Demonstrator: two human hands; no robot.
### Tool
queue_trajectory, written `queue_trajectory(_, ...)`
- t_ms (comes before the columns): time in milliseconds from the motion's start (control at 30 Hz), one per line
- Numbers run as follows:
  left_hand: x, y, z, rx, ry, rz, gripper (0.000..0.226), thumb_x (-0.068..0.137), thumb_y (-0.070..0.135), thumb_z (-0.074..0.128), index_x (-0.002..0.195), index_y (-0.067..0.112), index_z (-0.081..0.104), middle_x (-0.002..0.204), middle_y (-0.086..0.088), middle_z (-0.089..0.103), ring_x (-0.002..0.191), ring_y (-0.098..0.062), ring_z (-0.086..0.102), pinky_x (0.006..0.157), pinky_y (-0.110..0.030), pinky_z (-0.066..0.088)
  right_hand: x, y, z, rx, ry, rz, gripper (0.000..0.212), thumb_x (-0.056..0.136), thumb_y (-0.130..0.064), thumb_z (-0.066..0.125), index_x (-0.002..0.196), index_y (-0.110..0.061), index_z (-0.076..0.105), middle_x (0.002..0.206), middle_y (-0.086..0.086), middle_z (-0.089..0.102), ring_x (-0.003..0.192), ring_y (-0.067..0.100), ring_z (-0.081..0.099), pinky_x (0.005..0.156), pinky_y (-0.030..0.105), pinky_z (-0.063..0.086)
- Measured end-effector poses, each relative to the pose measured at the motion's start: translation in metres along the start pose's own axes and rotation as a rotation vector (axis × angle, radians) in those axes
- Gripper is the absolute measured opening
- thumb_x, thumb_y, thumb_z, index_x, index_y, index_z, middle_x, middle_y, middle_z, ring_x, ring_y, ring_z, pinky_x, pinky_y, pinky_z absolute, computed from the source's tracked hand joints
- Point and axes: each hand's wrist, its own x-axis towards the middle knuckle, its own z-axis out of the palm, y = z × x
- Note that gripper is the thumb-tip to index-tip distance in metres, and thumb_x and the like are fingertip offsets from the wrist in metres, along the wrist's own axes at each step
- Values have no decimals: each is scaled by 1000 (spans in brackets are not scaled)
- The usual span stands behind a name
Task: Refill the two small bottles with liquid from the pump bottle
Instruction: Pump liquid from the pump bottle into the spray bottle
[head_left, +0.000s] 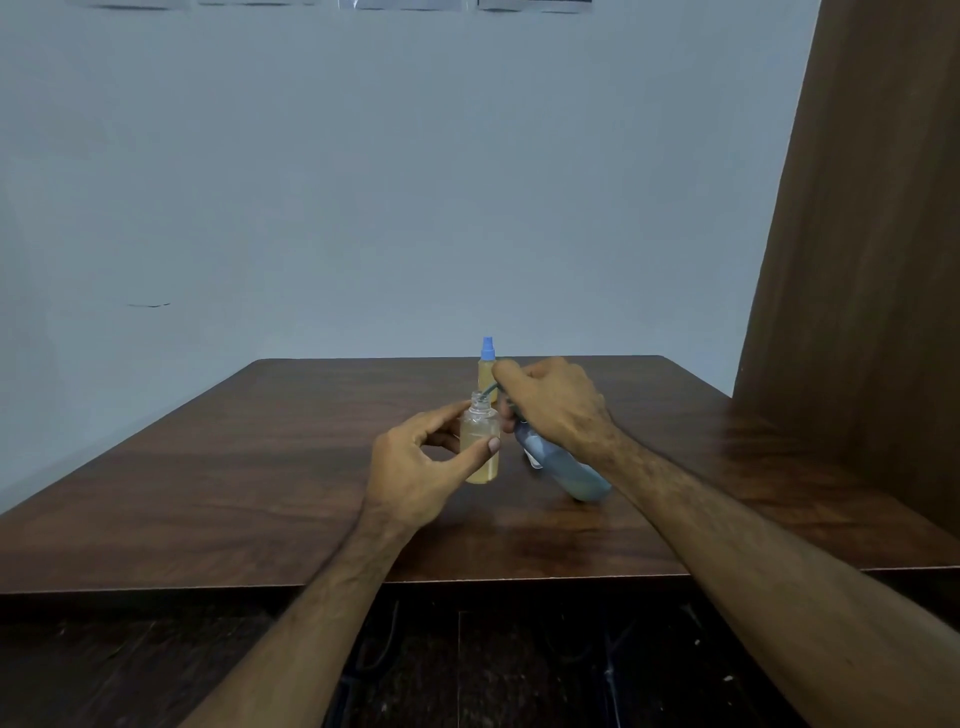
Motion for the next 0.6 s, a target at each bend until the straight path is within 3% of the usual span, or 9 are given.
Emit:
queue_trajectory(233, 0, 1, -1, 14, 4, 2, 47, 72, 33, 90, 110, 47, 65, 93, 13, 75, 79, -3, 71, 73, -8, 51, 1, 0, 0, -14, -25, 29, 66, 79, -72, 38, 53, -23, 73, 65, -12, 78, 74, 9, 74, 92, 44, 59)
queue_trajectory(333, 0, 1, -1, 25, 6, 10, 49, 72, 31, 90, 106, 53, 62, 92, 15, 74, 79, -1, 71, 73, -7, 50, 1, 1, -1, -27, -15, 37, 63, 78, -71, 39, 54, -25, 74, 64, -13, 77, 73, 8, 74, 92, 43, 59)
queue_trajectory(600, 0, 2, -1, 46, -19, 8, 47, 73, 29, 90, 112, 40, 67, 94, 13, 74, 79, -3, 70, 73, -9, 52, 0, 3, -1, -68, 32, 14, 50, 83, -58, 45, 51, -32, 73, 59, -16, 74, 60, -2, 68, 73, 31, 53)
